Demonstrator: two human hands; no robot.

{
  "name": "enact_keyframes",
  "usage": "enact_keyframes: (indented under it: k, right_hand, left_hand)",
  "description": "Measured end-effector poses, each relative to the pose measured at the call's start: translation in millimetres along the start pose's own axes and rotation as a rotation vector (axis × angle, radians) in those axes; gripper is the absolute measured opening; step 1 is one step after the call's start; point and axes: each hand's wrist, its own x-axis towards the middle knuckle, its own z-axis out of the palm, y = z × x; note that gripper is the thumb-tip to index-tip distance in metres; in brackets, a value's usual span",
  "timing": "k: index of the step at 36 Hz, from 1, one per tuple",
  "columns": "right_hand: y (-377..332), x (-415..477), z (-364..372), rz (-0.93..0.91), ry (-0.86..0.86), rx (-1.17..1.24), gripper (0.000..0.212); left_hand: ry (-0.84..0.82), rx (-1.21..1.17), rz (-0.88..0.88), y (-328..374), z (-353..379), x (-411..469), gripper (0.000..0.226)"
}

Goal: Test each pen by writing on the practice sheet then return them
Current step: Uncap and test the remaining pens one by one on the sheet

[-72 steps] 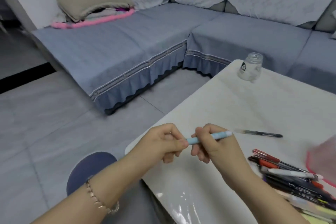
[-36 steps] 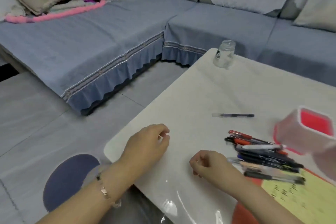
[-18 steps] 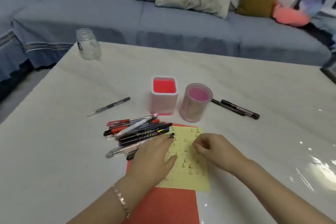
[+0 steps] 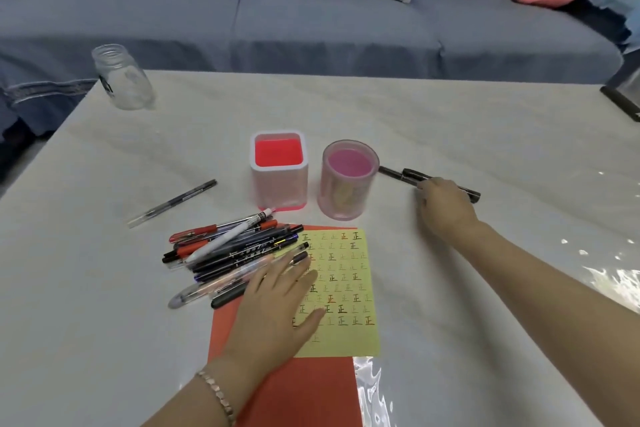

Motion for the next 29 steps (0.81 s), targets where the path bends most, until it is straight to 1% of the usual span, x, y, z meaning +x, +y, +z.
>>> enact_keyframes:
  k: [3, 5, 10, 13, 16, 18, 22, 25, 27, 29]
  right_hand:
    - [2, 7, 3, 0.029, 0.017, -0.057, 0.030]
    - [2, 10, 1, 0.056, 0.019, -0.044, 0.032]
    - [7, 1, -6, 0.034, -0.089, 0.036, 0.024]
    - [12, -17, -11, 0.048, -0.088, 0.054, 0.019]
    - [15, -45, -23, 0.106, -0.067, 0.288, 0.010]
    - [13, -67, -35, 0.111, -0.019, 0.471, 0.006]
    - [-11, -114, -69, 0.120, 0.077, 0.903, 0.009]
    - [-36, -141, -92, 0.097, 0.042, 1.131, 0.011]
    - [-52, -153, -100, 0.068, -0.012, 1.213, 0.013]
    - [-67, -160, -103, 0.029, -0.077, 1.282, 0.016]
  left_hand:
    - [0.033, -0.008, 0.015, -1, 2, 0, 0.050]
    - [0.041, -0.012, 0.018, -2, 3, 1, 0.049]
    - [0.053, -0.028, 0.015, -2, 6, 1, 0.050]
    - [0.081, -0.039, 0.024, -2, 7, 1, 0.050]
    - [0.109, -0.037, 0.034, -2, 9, 1, 0.050]
    - [0.101, -0.024, 0.018, 0, 9, 2, 0.051]
    - [0.123, 0.005, 0.000, 10, 10, 5, 0.052]
    - [0.248, -0.104, 0.022, 22, 0, 8, 0.056]
    - [0.331, -0.213, 0.085, 33, -15, 10, 0.062]
    - [0.374, -0.254, 0.176, 43, -32, 12, 0.059]
